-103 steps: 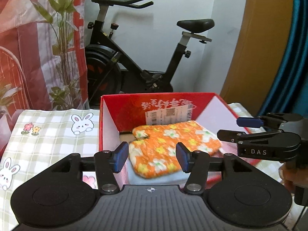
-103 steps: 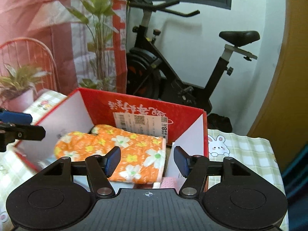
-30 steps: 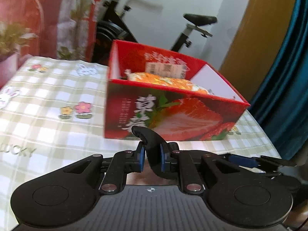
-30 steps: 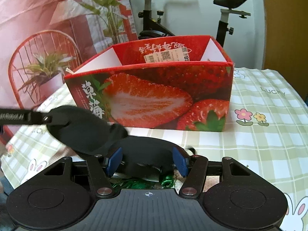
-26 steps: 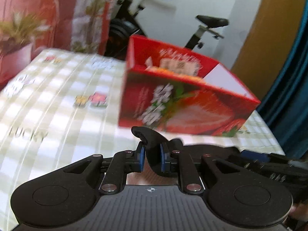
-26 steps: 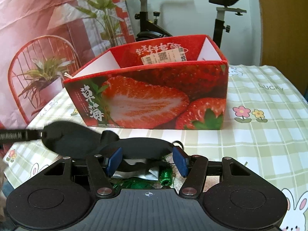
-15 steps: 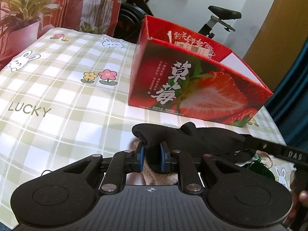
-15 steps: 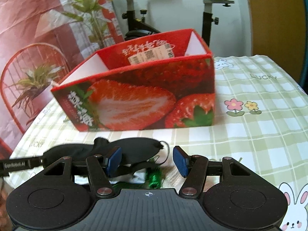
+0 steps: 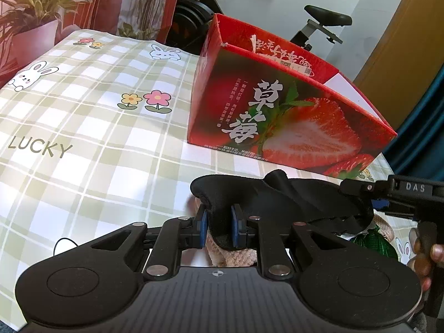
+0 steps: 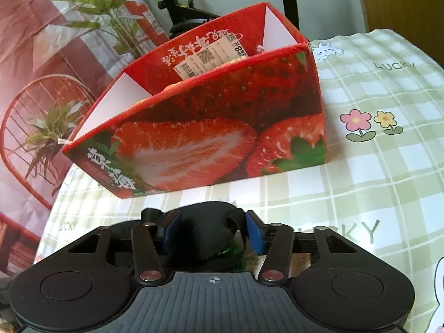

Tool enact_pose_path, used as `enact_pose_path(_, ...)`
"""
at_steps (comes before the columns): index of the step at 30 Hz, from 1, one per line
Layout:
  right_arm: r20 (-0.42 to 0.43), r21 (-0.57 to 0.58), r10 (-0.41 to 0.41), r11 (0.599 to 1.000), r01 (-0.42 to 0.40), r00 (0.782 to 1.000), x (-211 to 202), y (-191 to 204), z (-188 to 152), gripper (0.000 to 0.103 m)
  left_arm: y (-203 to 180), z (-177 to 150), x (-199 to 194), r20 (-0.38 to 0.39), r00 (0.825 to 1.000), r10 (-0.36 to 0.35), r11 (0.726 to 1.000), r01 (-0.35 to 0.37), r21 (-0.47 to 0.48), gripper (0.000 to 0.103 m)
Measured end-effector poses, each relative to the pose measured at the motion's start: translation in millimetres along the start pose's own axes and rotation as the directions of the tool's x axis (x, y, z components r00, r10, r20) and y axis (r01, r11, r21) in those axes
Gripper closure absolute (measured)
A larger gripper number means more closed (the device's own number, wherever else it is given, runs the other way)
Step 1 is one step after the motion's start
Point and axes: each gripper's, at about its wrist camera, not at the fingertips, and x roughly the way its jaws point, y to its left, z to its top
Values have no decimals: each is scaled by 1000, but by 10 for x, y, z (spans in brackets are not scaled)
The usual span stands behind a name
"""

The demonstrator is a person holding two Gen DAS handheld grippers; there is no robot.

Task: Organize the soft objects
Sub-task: 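Lift the black eye mask with both grippers and carry it over the box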

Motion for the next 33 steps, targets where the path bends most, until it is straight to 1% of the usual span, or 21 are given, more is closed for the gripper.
enact_pose_path(2, 11, -7, 5, 1000, -4, 1000, -44, 14, 42, 69, -8, 9, -10, 4, 1000, -2, 1000, 2, 0, 85)
enact_pose_path(5, 32, -18, 29, 999, -28, 999, -155, 39, 121, 79, -30, 39, -46, 18, 1000, -14, 1000, 14, 10, 86)
enact_pose_path(8, 48, -33, 62, 998, -61, 997, -274, 71, 208, 84, -75, 72, -113, 41, 999, -31, 999, 29, 32, 87)
enact_pose_path(11, 57, -85, 90, 993, -85, 994, -384, 165, 281, 88, -136, 110, -198, 73, 996, -47, 997, 43, 59, 88)
enact_pose_path(14, 68, -160, 108, 982, -96, 992, -511, 290, 334, 89, -207, 175, -338, 127, 990, -56, 995, 44, 93, 90)
enact_pose_path(17, 93, -224, 128, 969, -104, 987, -659, 410, 424, 90, -274, 266, -520, 200, 978, -56, 991, 30, 128, 90)
enact_pose_path(20, 127, -269, 156, 956, -118, 979, -812, 516, 552, 90, -354, 394, -701, 273, 960, -63, 986, 17, 169, 90)
enact_pose_path(23, 164, -318, 170, 942, -111, 972, -915, 622, 705, 90, -470, 547, -830, 334, 940, -75, 976, 0, 220, 90)
enact_pose_path(26, 200, -358, 170, 930, -90, 965, -968, 710, 873, 90, -581, 722, -877, 381, 921, -83, 966, -20, 259, 90)
enact_pose_path(29, 233, -390, 154, 919, -53, 960, -951, 771, 1042, 90, -683, 922, -812, 412, 908, -75, 957, -51, 286, 90)
enact_pose_path(31, 263, -414, 131, 910, -11, 956, -907, 809, 1164, 90, -765, 1032, -717, 423, 905, -56, 945, -89, 315, 90)
enact_pose_path(33, 289, -434, 103, 900, 34, 952, -827, 843, 1246, 90, -877, 1145, -582, 424, 905, -28, 923, -139, 359, 90)
